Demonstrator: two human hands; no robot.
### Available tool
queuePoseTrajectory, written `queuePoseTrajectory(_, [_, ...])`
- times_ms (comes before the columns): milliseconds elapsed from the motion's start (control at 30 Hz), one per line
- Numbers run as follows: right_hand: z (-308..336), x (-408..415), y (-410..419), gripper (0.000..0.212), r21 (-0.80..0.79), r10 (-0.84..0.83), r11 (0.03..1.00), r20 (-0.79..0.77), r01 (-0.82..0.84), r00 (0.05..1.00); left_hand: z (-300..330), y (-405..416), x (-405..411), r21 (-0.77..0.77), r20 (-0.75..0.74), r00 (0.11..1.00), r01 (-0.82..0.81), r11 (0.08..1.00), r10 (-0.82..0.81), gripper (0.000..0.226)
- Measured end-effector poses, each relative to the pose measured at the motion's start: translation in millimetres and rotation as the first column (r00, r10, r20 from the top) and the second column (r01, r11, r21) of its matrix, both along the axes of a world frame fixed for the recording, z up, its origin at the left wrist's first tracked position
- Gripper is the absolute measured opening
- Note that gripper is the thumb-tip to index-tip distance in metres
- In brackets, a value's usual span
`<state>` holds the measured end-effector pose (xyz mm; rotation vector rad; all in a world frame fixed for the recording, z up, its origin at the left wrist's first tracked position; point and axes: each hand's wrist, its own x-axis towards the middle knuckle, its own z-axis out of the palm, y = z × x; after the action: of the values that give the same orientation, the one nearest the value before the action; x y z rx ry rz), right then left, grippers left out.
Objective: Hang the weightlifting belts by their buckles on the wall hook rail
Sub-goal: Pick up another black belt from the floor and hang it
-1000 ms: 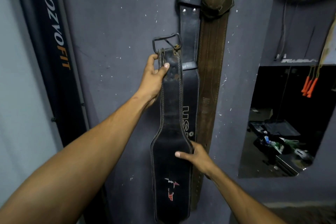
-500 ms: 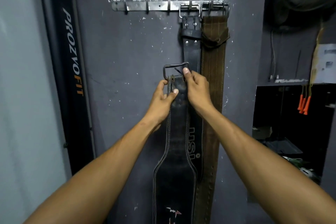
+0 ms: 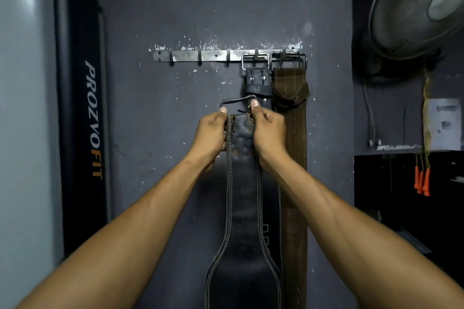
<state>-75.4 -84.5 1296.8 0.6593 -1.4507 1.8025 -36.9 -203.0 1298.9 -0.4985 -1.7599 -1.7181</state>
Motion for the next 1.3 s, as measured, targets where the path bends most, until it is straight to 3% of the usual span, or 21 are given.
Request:
queuePoseTrajectory(333, [90.2, -41.8, 5.1, 0.050, 0.101, 0.059, 0.993, -0.031, -0.056, 0.998, 85.7, 2.6, -48.0, 0.002, -0.158, 0.963, -0.220, 0.976, 0.217, 0.038])
queuePoseTrajectory(500, [135.6, -64.4, -4.6, 0.056, 0.103, -0.066, 0.992, -0.010, 0.067, 0.998, 128.2, -8.8, -72.0, 0.021, -0.172, 0.962, -0.213, 0.977, 0.214, 0.040])
queuePoseTrajectory(767, [190.7, -97.7, -23.3, 0.045, 0.123, -0.248, 0.963, 0.044, 0.241, 0.968, 185.2, -31.3, -120.1, 0.036, -0.158, 0.954, -0.252, 0.967, 0.255, 0.037])
queuePoseTrajectory(900, [198.4, -114.6, -36.3, 0.034, 0.212, -0.374, 0.912, 0.084, 0.350, 0.923, 194.0, -43.2, -145.1, 0.015, -0.111, 0.961, -0.252, 0.968, 0.252, 0.035])
queuePoseTrajectory(1033, [193.4, -125.8, -42.3, 0.044, 0.258, -0.486, 0.852, 0.068, 0.455, 0.871, 193.5, -50.5, -159.3, -0.018, -0.130, 0.961, -0.248, 0.968, 0.244, 0.041])
queuePoseTrajectory(1300, [198.3, -119.1, -40.3, 0.031, 0.316, -0.488, 0.846, 0.132, 0.430, 0.863, 194.4, -49.4, -159.0, -0.024, -0.054, 0.980, -0.194, 0.981, 0.192, 0.022])
